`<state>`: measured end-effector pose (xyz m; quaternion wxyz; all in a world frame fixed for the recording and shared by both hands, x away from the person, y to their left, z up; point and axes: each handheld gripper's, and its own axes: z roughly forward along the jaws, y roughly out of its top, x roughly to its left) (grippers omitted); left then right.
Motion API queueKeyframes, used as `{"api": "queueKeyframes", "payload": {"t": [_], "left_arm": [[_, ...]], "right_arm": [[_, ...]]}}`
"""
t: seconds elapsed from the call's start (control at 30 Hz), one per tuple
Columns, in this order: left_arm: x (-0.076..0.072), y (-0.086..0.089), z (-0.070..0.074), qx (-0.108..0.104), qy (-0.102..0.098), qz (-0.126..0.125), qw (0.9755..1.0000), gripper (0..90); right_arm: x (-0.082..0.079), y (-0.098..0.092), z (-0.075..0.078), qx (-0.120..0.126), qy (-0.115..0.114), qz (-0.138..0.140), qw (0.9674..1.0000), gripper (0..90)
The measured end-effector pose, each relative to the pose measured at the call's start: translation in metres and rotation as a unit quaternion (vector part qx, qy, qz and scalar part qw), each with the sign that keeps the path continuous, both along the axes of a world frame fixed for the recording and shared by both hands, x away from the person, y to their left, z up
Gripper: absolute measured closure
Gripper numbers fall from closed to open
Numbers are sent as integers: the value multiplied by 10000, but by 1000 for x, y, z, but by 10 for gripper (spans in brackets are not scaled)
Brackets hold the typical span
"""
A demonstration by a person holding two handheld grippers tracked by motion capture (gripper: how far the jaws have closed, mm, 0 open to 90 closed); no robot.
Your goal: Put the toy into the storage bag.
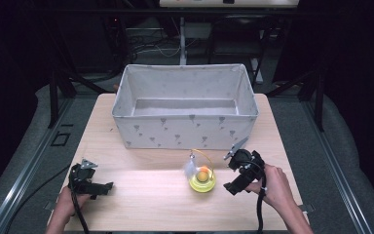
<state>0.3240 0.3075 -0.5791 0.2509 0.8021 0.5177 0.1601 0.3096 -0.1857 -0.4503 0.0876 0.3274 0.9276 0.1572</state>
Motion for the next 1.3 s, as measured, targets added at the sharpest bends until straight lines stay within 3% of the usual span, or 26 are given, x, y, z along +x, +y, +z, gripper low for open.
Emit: {"api": "queueKeyframes", "payload": {"t": [0.5,0.57,0.73,0.83,0.9,0.97,1.0,1.07,1.3], "left_arm": [[0,0,0,-3,-3,2,10000,0],[0,0,0,-2,-2,5,10000,0],[0,0,0,-7,0,6,10000,0],[0,0,0,-8,2,3,10000,0],[0,0,0,-6,3,8,10000,0],[0,0,0,-5,-4,6,10000,0],[0,0,0,-8,1,6,10000,0],[0,0,0,-4,-3,4,10000,0],[0,0,0,-7,-4,8,10000,0]], "right_arm": [[13,45,18,96,-7,469,9989,9],[17,53,20,58,23,560,9984,63],[19,58,23,63,-7,646,9979,304],[18,59,25,52,-73,686,9976,365],[18,61,29,35,-132,732,9972,478],[18,62,30,56,-122,762,9970,494],[18,64,32,-28,-148,783,9968,573],[17,65,32,-32,-130,807,9966,592],[16,65,32,-79,-110,859,9962,800]]}}
